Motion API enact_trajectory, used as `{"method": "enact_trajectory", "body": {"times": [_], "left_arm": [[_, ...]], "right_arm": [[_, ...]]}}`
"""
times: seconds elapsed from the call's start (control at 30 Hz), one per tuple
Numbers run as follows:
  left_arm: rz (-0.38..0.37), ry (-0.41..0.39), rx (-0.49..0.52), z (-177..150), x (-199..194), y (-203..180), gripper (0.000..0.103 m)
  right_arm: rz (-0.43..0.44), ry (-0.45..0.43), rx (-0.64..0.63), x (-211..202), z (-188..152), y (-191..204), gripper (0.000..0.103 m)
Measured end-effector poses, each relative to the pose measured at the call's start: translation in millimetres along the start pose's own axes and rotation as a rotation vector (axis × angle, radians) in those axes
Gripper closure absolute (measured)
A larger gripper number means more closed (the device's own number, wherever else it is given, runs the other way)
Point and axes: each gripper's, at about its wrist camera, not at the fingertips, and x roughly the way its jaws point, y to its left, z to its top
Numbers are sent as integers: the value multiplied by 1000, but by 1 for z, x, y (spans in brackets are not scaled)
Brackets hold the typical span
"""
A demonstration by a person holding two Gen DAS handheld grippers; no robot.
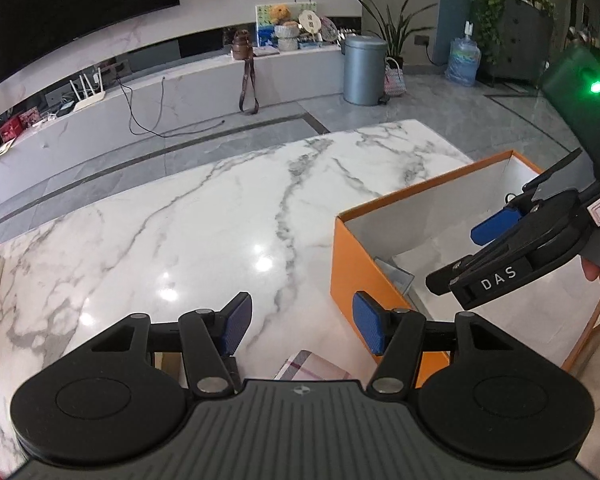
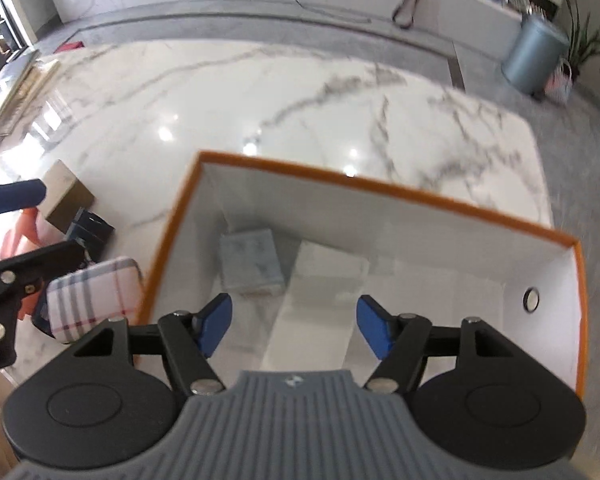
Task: Organize rigid objects
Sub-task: 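Move the left tool to the pink cup while the right tool reaches the plaid pouch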
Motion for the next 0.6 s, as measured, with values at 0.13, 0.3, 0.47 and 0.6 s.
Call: {"method": "enact_trajectory", "body": {"times": [0.13,0.3,0.47,0.6], "left_arm": [[-12,-18,-28,-4,-9,11,34],[16,4,-60,-13,-15,28,37],[11,35,-114,-26,-19,50,37],[2,69,-164,-38,-20,69,40]], "right_arm": [[12,-68,-40,-16,4,15,34],[38,-151,-158,-39,4,48,42],[88,-169,-263,-44,5,83,49],[113,-144,-314,-33,6,107,50]]}}
